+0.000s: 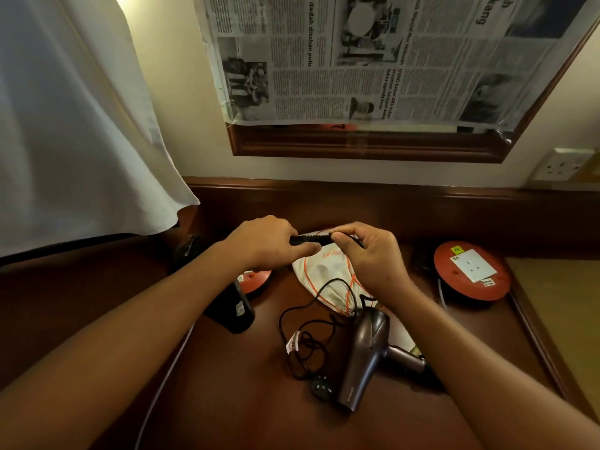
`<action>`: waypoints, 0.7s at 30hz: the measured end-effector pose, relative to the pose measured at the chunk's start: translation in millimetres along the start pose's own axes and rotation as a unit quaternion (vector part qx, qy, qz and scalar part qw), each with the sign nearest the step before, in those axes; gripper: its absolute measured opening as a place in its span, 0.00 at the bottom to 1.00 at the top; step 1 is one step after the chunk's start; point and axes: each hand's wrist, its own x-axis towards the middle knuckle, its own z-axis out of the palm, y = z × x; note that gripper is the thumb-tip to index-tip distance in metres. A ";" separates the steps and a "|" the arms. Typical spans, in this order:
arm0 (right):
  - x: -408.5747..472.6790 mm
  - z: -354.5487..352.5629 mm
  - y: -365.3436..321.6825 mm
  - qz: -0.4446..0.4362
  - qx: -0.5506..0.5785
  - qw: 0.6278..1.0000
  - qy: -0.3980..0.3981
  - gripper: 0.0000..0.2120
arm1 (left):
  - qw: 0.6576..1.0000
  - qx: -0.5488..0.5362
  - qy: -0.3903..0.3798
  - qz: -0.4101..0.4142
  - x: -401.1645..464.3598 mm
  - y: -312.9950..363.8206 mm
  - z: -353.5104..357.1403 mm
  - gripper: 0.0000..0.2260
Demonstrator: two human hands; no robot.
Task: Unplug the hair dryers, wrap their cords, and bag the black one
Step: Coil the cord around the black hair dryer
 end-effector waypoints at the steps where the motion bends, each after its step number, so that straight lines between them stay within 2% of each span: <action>1: -6.1 3.4 0.8 0.013 0.022 1.000 0.017 0.07 | 1.000 -0.020 0.005 -0.009 -0.4 0.0 2.7 0.25; 4: -26.4 16.4 1.2 0.069 0.172 0.982 0.025 0.11 | 0.997 -0.067 0.029 -0.019 -4.5 -2.0 7.1 0.27; 6: -37.4 22.9 1.3 0.113 0.301 0.947 0.009 0.15 | 0.995 -0.091 0.041 -0.016 -8.7 -3.8 6.7 0.26; 8: -45.5 27.4 2.5 0.145 0.365 0.920 -0.009 0.16 | 0.990 -0.132 0.043 -0.014 -12.9 -6.0 5.0 0.28; 11: -52.1 32.0 3.8 0.180 0.392 0.901 -0.049 0.12 | 0.985 -0.164 0.052 0.003 -20.8 -9.1 3.2 0.27; 14: -52.1 31.2 9.5 0.212 0.400 0.886 -0.101 0.11 | 0.983 -0.176 0.043 0.027 -26.2 -13.1 1.2 0.32; 16: -50.1 30.3 13.8 0.232 0.392 0.879 -0.138 0.14 | 0.981 -0.185 0.029 0.041 -27.9 -17.5 0.7 0.34; 21: -36.4 25.4 26.8 0.278 0.332 0.878 -0.202 0.22 | 0.978 -0.192 0.015 0.078 -33.9 -23.1 -4.7 0.31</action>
